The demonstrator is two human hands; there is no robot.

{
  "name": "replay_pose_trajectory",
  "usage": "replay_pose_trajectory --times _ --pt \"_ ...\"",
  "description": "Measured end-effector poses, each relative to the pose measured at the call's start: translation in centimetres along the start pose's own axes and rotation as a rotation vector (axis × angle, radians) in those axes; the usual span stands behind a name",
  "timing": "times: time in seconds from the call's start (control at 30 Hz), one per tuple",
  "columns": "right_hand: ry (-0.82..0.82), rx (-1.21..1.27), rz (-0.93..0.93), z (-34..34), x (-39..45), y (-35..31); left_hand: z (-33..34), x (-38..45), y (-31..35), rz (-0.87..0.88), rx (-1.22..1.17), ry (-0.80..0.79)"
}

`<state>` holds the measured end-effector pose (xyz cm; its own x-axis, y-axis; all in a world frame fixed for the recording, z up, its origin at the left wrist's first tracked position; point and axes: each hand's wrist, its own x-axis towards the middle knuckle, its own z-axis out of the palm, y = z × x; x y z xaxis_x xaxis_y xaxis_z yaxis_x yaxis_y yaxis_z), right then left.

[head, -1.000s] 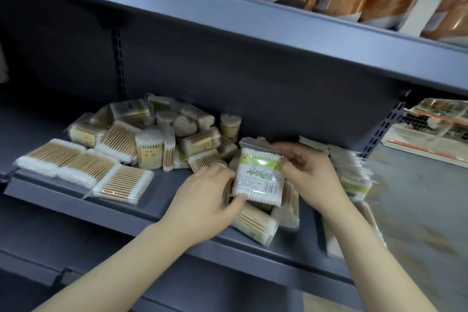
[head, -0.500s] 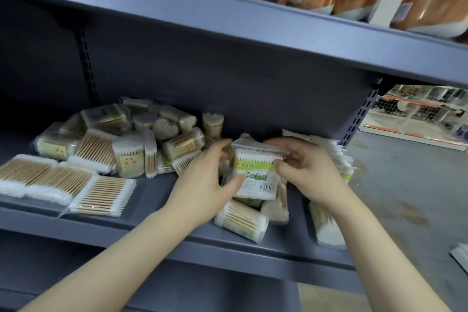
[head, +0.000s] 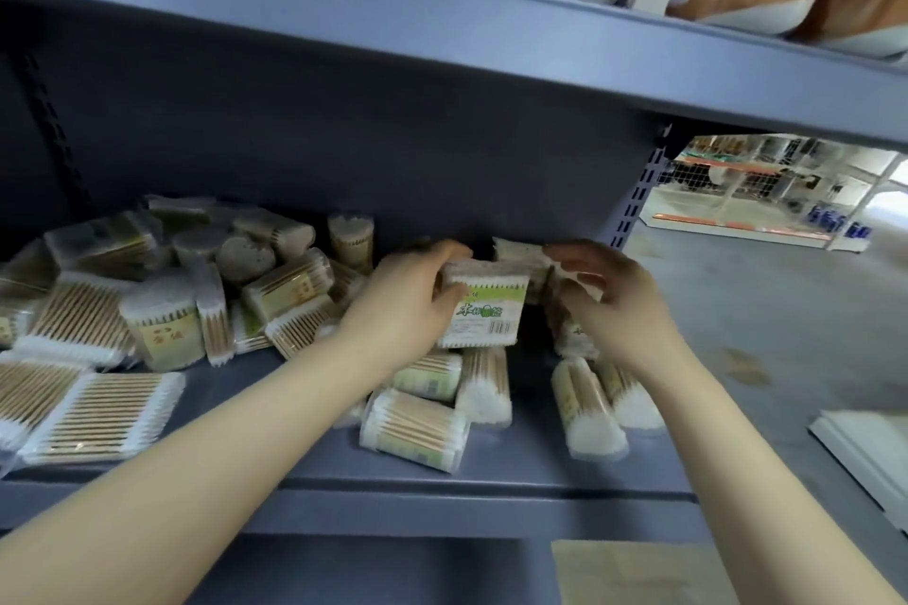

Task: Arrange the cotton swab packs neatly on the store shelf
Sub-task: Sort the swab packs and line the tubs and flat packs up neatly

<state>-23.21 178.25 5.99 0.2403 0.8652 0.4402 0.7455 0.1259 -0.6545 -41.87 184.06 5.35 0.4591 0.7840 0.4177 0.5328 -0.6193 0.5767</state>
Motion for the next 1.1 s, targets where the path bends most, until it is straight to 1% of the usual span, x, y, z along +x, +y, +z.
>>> replay_pose_trajectory --times 0.07,0.13,0.23,0.33,0.43,0.63,0.77,0.97,1.1 --pt "0.062 -0.074 0.063 -0.8 0.8 1.7 0.8 1.1 0.2 -0.013 0.040 0.018" --pt "0.080 -0.153 0.100 -1.4 1.6 3.4 1.7 2.4 0.5 -0.034 0.066 0.041" --pt "0.031 -0.262 0.121 -2.0 2.8 5.8 3.4 4.2 1.0 -0.080 0.082 0.031" --pt "-0.039 -0.322 0.130 -2.0 3.8 7.7 5.5 5.6 1.0 -0.128 0.102 -0.004" --pt "-0.067 -0.364 0.127 -1.9 4.7 8.7 7.3 6.9 1.0 -0.173 0.091 -0.014" --pt "-0.111 -0.364 0.102 -1.3 6.4 10.2 9.1 8.7 1.6 -0.135 0.131 0.019" --pt "-0.105 -0.341 0.114 -1.0 7.0 11.1 9.6 8.9 1.5 -0.159 0.134 0.048" --pt "-0.086 -0.349 0.060 -0.5 7.2 11.5 8.7 9.1 1.0 -0.129 0.271 -0.007" --pt "-0.071 -0.357 0.014 -0.1 7.3 11.5 7.7 9.0 0.9 -0.137 0.275 0.038"
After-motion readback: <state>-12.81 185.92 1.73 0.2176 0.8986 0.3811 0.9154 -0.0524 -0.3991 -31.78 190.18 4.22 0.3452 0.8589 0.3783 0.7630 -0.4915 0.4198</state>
